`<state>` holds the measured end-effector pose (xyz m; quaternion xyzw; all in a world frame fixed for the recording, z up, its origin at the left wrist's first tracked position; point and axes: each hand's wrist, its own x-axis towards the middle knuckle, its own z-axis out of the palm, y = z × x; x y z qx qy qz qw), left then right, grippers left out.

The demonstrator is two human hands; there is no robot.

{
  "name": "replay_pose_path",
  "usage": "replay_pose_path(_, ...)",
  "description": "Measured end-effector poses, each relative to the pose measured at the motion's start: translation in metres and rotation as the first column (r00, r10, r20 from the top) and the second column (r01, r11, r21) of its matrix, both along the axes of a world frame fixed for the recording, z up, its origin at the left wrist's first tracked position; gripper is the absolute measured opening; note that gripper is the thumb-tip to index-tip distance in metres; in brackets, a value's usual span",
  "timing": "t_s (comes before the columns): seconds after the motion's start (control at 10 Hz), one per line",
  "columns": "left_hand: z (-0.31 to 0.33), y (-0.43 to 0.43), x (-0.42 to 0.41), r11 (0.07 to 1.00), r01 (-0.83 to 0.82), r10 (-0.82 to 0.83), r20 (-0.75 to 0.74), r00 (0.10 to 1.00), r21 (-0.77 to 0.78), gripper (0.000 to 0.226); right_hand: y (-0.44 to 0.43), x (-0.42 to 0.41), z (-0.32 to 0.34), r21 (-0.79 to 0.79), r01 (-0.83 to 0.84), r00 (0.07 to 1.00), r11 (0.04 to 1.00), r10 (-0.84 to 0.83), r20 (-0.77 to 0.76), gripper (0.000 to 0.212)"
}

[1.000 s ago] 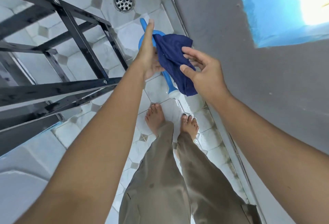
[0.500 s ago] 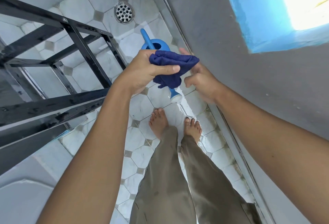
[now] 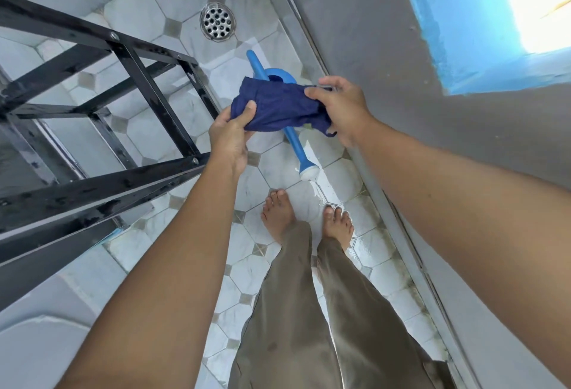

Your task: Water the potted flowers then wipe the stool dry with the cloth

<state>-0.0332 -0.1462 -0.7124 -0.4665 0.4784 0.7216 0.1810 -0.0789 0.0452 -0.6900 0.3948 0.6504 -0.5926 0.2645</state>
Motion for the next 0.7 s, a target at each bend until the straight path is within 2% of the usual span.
replay_pose_path(0.1, -0.024, 0.002, 0.002, 0.991, 0.047, -0.038, 0.076, 0.996, -0.124, 0.028, -0.015, -0.019, -0.022, 0.157, -0.097, 0.989, 0.983, 0.112, -0.093, 0.043)
replay_pose_path(0.2, -0.035, 0.021, 0.008, 0.833, 0.354, -0.332, 0.127, 0.935, -0.426, 0.049, -0.021, -0.029, -0.043, 0.335, -0.273, 0.942, 0.902, 0.322, -0.098, 0.049)
replay_pose_path(0.3, -0.036, 0.036, 0.013, 0.595, 0.584, -0.671, 0.059, 0.739, -0.553, 0.072, -0.032, -0.019, -0.057, 0.239, -0.48, 0.864, 0.844, 0.503, -0.039, 0.052)
replay_pose_path(0.4, -0.039, 0.039, 0.014, 0.493, 0.728, -0.807, 0.061, 0.587, -0.477, 0.075, -0.035, 0.0, -0.064, 0.164, -0.592, 0.801, 0.789, 0.598, 0.012, 0.054)
replay_pose_path(0.5, -0.025, 0.033, 0.011, 0.38, 0.781, -0.846, 0.155, 0.51, -0.496, 0.075, -0.03, 0.007, -0.047, 0.17, -0.595, 0.799, 0.785, 0.601, 0.023, 0.049)
replay_pose_path(0.6, 0.017, 0.027, 0.005, 0.209, 0.752, -0.837, 0.284, 0.469, -0.625, 0.071, -0.022, 0.006, -0.006, 0.208, -0.621, 0.775, 0.756, 0.632, 0.018, 0.051)
replay_pose_path(0.7, 0.077, 0.023, 0.009, 0.067, 0.682, -0.81, 0.359, 0.463, -0.728, 0.066, -0.015, 0.011, 0.056, 0.262, -0.688, 0.695, 0.676, 0.718, -0.029, 0.054)
